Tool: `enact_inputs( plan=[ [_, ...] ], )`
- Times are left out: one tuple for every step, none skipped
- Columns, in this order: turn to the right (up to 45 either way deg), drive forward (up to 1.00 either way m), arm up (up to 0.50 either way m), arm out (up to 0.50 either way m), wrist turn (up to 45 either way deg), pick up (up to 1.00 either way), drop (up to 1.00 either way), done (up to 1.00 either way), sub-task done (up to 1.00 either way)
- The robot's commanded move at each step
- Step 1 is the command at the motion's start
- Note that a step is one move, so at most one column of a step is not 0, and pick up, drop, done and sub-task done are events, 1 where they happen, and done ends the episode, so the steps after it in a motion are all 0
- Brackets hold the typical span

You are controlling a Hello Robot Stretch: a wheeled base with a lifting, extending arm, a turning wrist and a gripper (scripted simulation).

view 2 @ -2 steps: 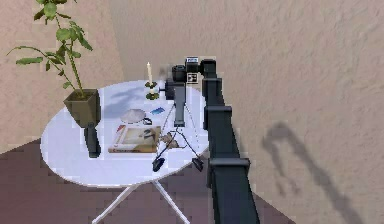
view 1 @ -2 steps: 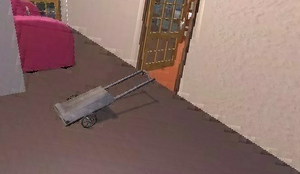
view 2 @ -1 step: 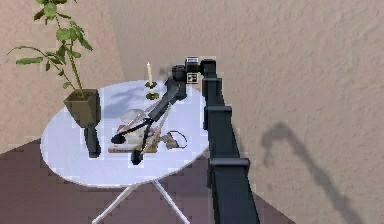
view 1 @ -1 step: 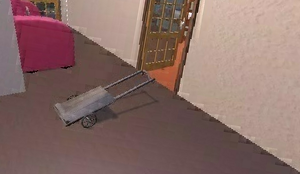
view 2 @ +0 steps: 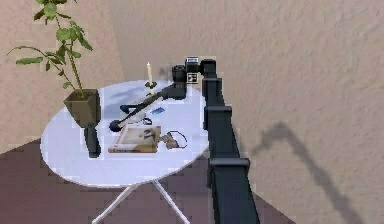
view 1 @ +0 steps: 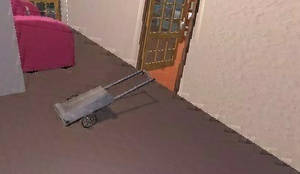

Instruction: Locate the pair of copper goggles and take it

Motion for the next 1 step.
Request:
enact_inputs(
  plan=[
    [0.0,0.0,0.0,0.0,45.0,0.0,0.0,0.0,0.0]
  ],
)
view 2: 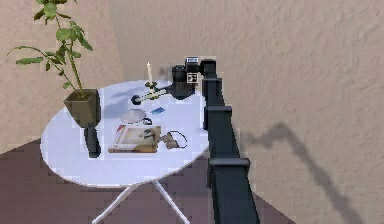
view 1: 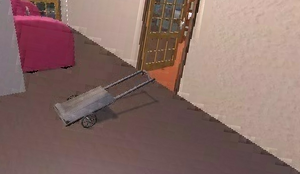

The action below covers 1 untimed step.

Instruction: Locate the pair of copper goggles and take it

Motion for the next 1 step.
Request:
enact_inputs(
  plan=[
    [0.0,0.0,0.0,0.0,21.0,0.0,0.0,0.0,0.0]
  ],
)
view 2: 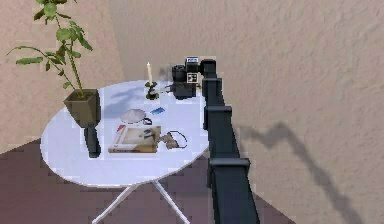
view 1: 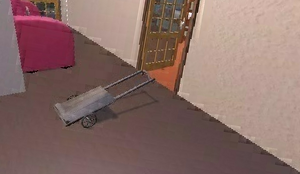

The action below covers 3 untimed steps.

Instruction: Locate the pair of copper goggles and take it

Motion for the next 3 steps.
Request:
enact_inputs(
  plan=[
    [0.0,0.0,-0.3,0.0,0.0,0.0,0.0,0.0,0.0],
    [0.0,0.0,0.0,0.0,0.0,1.0,0.0,0.0,0.0],
    [0.0,0.0,0.1,0.0,0.0,0.0,0.0,0.0,0.0]
  ],
)
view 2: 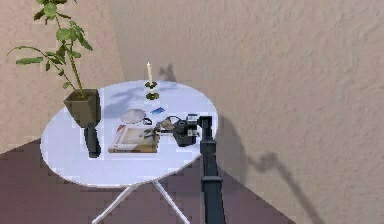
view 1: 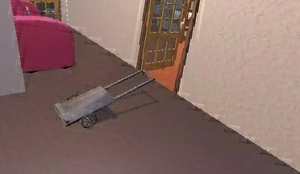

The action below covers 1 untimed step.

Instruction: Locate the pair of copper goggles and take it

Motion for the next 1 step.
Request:
enact_inputs(
  plan=[
    [0.0,0.0,0.0,0.0,0.0,0.0,0.0,1.0,0.0]
  ],
)
